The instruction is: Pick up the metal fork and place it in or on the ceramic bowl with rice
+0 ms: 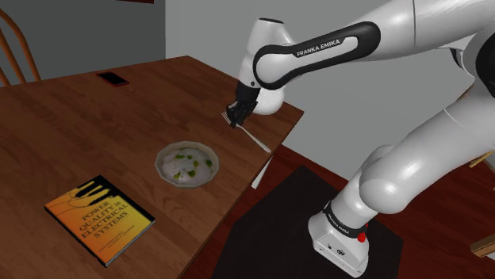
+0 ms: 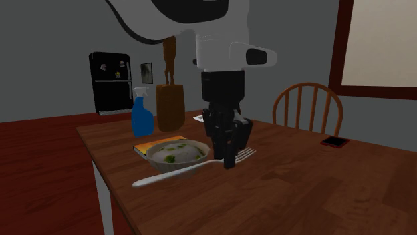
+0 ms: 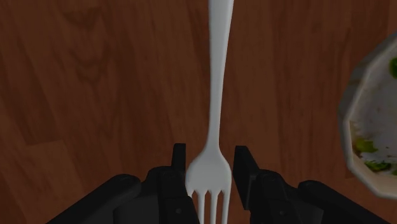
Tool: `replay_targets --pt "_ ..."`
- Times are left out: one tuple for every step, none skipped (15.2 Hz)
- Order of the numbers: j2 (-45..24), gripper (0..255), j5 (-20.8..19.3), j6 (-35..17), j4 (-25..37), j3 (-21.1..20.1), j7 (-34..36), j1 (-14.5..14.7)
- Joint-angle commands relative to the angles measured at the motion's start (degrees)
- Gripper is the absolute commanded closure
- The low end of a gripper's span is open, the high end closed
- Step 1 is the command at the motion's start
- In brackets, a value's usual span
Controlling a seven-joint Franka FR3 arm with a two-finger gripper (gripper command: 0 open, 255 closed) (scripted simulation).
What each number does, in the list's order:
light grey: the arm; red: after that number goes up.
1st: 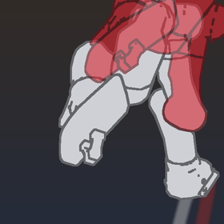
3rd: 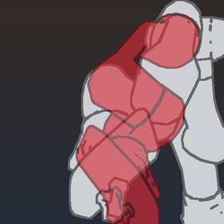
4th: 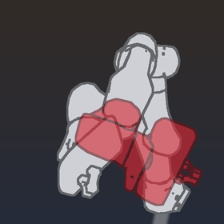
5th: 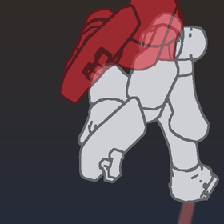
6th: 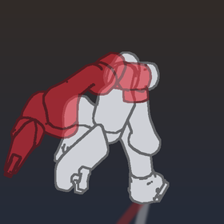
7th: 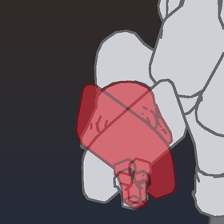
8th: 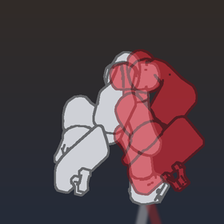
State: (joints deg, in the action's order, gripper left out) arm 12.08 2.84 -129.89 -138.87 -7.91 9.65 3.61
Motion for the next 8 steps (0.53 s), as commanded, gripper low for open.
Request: replay_targets --pt "1.0 255 0.1 1.9 0.9 0.1 -0.1 0.0" --pt "1.4 255 0.1 2.7 1.3 0.1 -0.1 0.0" --pt "1.8 255 0.1 3.6 1.8 0.1 -0.1 0.0" --pt "2.1 255 0.2 4.4 2.2 0.2 -0.1 0.0" --pt "2.5 255 0.2 5.2 2.7 0.2 -0.1 0.0" --pt "2.8 255 0.2 6.0 3.2 0.2 -0.2 0.0" --pt "3.1 255 0.2 6.8 3.7 0.3 -0.2 0.0" --pt "3.3 255 0.2 7.4 4.1 0.3 -0.2 0.0"
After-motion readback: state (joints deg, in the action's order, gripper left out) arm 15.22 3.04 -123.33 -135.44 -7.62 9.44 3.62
